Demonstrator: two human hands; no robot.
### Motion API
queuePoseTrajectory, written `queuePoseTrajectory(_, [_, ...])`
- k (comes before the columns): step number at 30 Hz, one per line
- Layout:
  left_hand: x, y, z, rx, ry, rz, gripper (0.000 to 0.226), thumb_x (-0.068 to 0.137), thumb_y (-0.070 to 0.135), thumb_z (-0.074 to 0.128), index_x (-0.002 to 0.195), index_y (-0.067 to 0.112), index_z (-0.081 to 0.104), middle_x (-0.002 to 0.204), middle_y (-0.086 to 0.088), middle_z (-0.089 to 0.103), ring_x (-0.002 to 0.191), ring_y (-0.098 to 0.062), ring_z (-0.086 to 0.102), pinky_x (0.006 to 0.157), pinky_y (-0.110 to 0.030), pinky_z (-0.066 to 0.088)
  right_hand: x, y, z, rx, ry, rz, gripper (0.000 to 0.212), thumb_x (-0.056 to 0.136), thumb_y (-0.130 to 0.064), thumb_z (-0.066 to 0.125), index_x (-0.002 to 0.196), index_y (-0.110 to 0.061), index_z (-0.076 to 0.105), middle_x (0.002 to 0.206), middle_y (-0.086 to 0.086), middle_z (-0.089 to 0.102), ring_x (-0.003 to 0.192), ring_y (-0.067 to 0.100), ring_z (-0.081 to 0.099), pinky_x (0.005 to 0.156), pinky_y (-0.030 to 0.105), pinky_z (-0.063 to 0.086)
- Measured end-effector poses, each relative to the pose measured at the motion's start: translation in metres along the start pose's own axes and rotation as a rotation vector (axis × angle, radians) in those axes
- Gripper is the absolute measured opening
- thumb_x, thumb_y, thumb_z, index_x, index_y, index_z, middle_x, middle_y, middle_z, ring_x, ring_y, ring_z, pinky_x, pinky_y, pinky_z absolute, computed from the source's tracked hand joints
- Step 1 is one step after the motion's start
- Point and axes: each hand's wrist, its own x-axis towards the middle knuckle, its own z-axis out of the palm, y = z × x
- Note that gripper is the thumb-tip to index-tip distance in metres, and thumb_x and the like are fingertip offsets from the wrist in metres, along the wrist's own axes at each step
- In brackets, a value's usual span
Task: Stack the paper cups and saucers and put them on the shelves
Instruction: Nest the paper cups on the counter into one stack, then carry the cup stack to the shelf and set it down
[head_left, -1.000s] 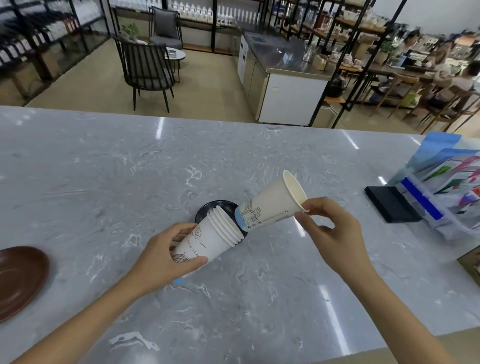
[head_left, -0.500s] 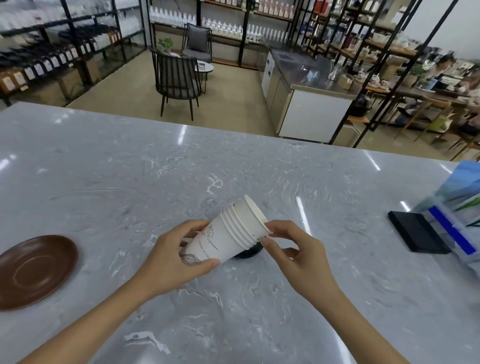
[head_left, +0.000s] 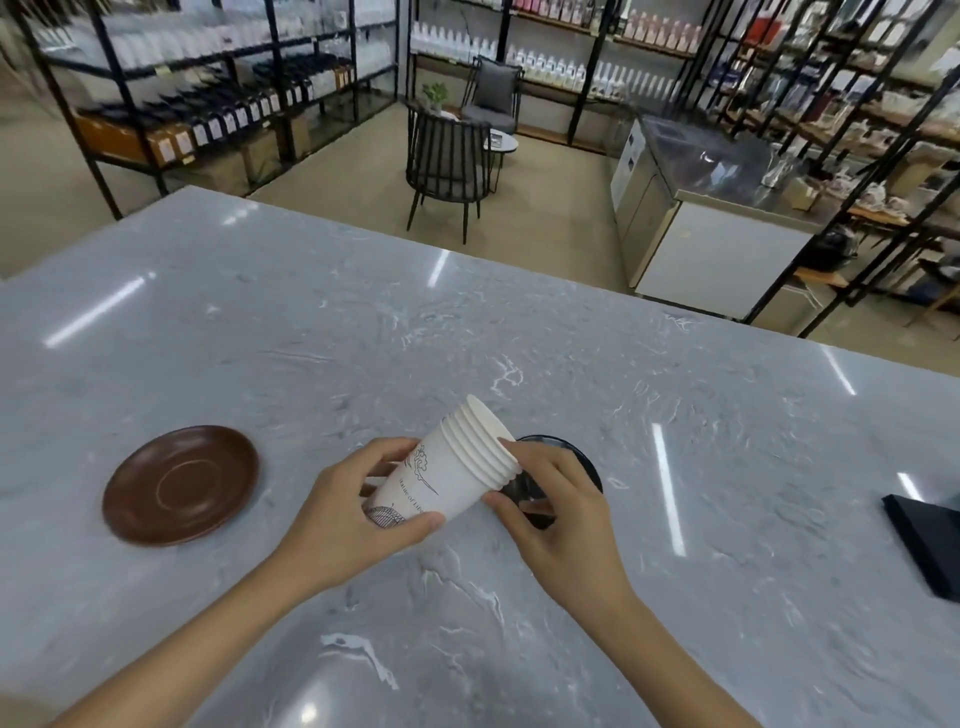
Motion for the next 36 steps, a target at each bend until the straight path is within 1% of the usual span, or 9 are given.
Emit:
queuePoseTrajectory(5, [-0.020,-0.010,-0.039,-0.003,0.129,-0.064,0.068,0.059,0.057,0.087,0.121,0.053,0.059,0.121,0.027,0.069,0.109,0.001,0.069,0.084,-0.014,0.054,0.028,-0.025,0.031,0.050,-0.088,-0.114,0.048,0.089,-0.029,0.077,0.135,-0.025,0.063,0.126,-0.001,0.060,0.111,0.010,0.061,0.080,0.023,0.061])
queuePoseTrajectory(9, [-0.042,-0.020,-0.080,-0.013,0.228,-0.122,0.070,0.060,0.054,0.090,0.124,0.045,0.063,0.122,0.020,0.071,0.112,-0.006,0.070,0.089,-0.029,0.060,0.051,-0.051,0.066,0.087,-0.183,-0.214,0.050,0.088,-0.026,0.079,0.136,-0.022,0.063,0.125,0.002,0.061,0.112,0.010,0.062,0.083,0.021,0.061])
queuePoseTrajectory(16, [-0.093,-0.038,-0.158,-0.053,0.400,-0.228,0.067,0.064,0.049,0.092,0.124,0.044,0.064,0.123,0.015,0.073,0.111,-0.009,0.072,0.086,-0.020,0.059,0.077,-0.105,0.145,0.170,-0.293,-0.413,0.051,0.088,-0.017,0.081,0.135,-0.019,0.063,0.124,0.002,0.064,0.112,0.008,0.063,0.082,0.019,0.061])
queuePoseTrajectory(21, [-0.137,-0.054,-0.213,-0.046,0.525,-0.300,0.066,0.064,0.048,0.090,0.124,0.040,0.064,0.124,0.013,0.072,0.113,-0.012,0.071,0.088,-0.028,0.060,0.083,-0.152,0.212,0.224,-0.383,-0.492,0.049,0.086,-0.016,0.081,0.132,-0.020,0.064,0.121,-0.003,0.064,0.108,0.003,0.063,0.077,0.023,0.062])
queuePoseTrajectory(24, [-0.168,-0.063,-0.249,-0.053,0.615,-0.344,0.067,0.062,0.049,0.090,0.123,0.039,0.065,0.124,0.011,0.073,0.112,-0.011,0.070,0.090,-0.032,0.061,0.085,-0.187,0.253,0.250,-0.433,-0.524,0.045,0.086,-0.019,0.082,0.128,-0.019,0.067,0.119,-0.005,0.065,0.095,0.006,0.068,0.075,0.027,0.062])
queuePoseTrajectory(26, [-0.187,-0.070,-0.274,-0.056,0.658,-0.373,0.069,0.061,0.048,0.090,0.124,0.036,0.065,0.122,0.008,0.073,0.112,-0.014,0.070,0.092,-0.038,0.061,0.085,-0.211,0.280,0.238,-0.461,-0.578,0.043,0.087,-0.024,0.081,0.127,-0.019,0.067,0.118,-0.005,0.066,0.084,0.009,0.068,0.073,0.025,0.061])
queuePoseTrajectory(28, [-0.206,-0.076,-0.301,-0.055,0.685,-0.395,0.069,0.062,0.047,0.090,0.124,0.034,0.064,0.122,0.006,0.074,0.112,-0.015,0.071,0.094,-0.042,0.059,0.085,-0.236,0.308,0.243,-0.509,-0.612,0.044,0.087,-0.027,0.081,0.128,-0.020,0.066,0.120,-0.006,0.066,0.089,0.004,0.066,0.076,0.019,0.060])
queuePoseTrajectory(31, [-0.234,-0.086,-0.342,-0.042,0.731,-0.414,0.067,0.064,0.045,0.091,0.125,0.034,0.064,0.120,0.007,0.075,0.111,-0.014,0.072,0.094,-0.039,0.059,0.084,-0.273,0.349,0.283,-0.575,-0.659,0.047,0.087,-0.026,0.082,0.130,-0.021,0.064,0.123,-0.004,0.065,0.108,0.003,0.064,0.081,0.014,0.058])
queuePoseTrajectory(36, [-0.278,-0.104,-0.404,-0.037,0.821,-0.435,0.065,0.065,0.044,0.091,0.123,0.035,0.064,0.119,0.009,0.075,0.110,-0.011,0.072,0.090,-0.029,0.059,0.085,-0.335,0.419,0.327,-0.640,-0.772,0.045,0.086,-0.023,0.083,0.127,-0.018,0.066,0.120,-0.002,0.067,0.105,0.008,0.066,0.076,0.023,0.062])
